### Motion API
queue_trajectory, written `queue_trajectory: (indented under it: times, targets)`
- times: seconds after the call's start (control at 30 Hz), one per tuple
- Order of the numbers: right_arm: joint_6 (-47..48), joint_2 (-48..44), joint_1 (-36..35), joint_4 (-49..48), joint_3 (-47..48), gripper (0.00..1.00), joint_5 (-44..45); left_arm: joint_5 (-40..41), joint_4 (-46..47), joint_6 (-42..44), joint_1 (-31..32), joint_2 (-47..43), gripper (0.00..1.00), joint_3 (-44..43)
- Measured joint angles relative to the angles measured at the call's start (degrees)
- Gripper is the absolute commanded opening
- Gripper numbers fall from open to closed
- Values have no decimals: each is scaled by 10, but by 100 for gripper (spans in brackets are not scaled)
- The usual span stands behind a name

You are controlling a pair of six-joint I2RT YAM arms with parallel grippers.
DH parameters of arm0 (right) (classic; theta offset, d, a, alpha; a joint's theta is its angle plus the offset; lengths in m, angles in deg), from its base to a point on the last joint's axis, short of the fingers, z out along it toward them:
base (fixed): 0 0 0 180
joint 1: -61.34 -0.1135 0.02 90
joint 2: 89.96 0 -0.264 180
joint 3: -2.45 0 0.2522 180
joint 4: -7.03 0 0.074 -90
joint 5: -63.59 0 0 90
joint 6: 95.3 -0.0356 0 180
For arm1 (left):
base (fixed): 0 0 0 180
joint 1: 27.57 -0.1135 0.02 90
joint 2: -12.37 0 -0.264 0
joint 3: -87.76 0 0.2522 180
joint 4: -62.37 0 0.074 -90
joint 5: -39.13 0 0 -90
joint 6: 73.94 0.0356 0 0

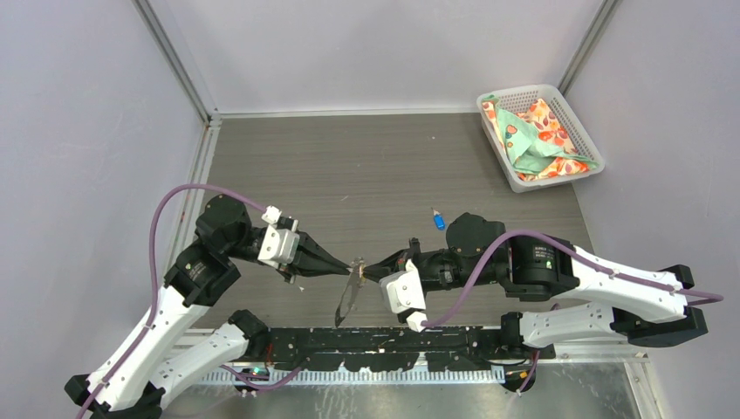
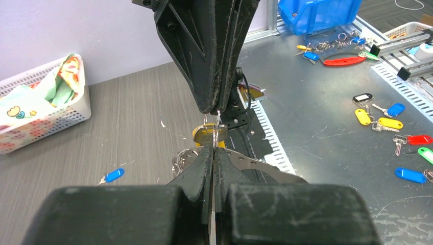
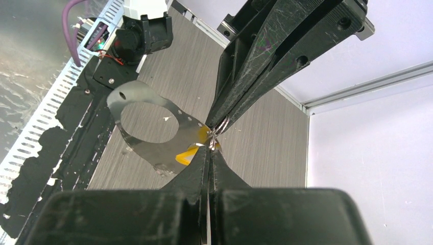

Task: Put the keys on the keyring
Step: Insert the key onto the keyring.

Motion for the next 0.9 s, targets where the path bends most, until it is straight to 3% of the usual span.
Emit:
queue_trajectory:
  times: [0.9]
  targets:
    - [7,14,-2,-9,1,1,-1,-4,-14,8,0,2,0,2]
